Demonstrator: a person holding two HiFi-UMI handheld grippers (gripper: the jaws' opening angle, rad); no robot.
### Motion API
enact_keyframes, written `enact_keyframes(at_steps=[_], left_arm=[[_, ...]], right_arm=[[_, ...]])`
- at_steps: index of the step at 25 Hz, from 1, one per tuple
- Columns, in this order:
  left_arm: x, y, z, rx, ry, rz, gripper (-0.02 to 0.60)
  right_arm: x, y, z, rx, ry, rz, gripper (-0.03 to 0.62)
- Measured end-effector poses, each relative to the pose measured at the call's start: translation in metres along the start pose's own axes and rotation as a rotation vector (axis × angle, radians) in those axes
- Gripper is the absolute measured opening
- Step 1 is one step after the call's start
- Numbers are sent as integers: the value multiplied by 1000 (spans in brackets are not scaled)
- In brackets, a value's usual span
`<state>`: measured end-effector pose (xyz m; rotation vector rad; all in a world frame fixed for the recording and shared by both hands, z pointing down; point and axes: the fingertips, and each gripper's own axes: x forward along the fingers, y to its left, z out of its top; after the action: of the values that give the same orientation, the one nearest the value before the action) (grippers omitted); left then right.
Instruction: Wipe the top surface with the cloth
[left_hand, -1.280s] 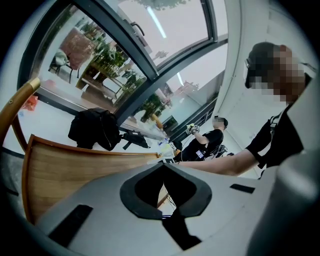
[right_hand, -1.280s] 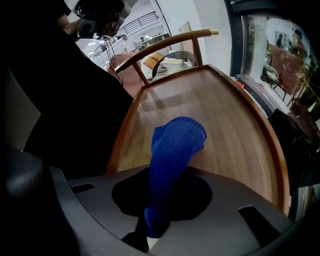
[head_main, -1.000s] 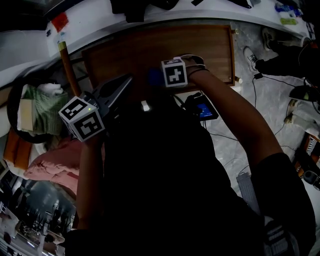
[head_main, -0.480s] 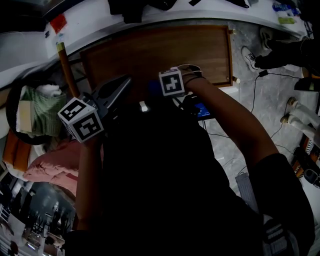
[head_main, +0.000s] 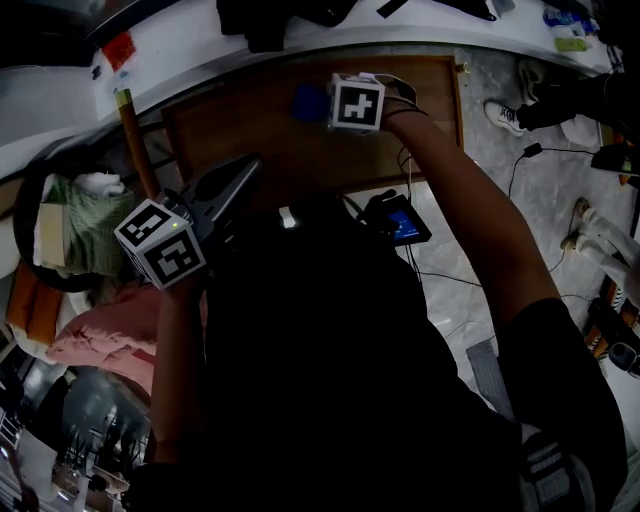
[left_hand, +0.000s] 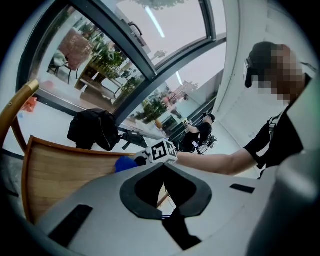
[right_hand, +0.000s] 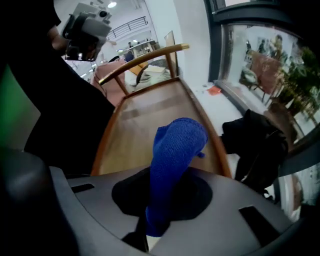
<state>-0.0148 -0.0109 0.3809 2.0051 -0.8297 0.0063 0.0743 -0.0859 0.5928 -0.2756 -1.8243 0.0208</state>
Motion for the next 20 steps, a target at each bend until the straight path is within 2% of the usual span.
enact_keyframes(at_steps=[2, 4, 7, 10, 12, 16, 20], left_arm=[[0, -1, -1, 2, 7, 0, 11], [0, -1, -2, 5, 15, 1, 11], [-1, -2, -5, 6, 23, 3, 9], [-1, 0, -9, -1, 26, 2, 11], [0, 1, -10, -5, 26, -1, 11], [4, -1, -8, -11, 16, -15, 11], [7, -2, -6, -8, 13, -21, 11]], right_arm=[[-4, -27, 2, -22, -6, -44, 63], [0, -41, 0, -53, 6, -48, 63], [2, -51, -1, -85, 2, -47, 63], [3, -50, 1, -69, -20, -48, 63], [4, -44, -1, -58, 3, -28, 63], [13, -7, -11, -60, 78, 89, 63], [20, 32, -15, -64, 76, 163, 63]])
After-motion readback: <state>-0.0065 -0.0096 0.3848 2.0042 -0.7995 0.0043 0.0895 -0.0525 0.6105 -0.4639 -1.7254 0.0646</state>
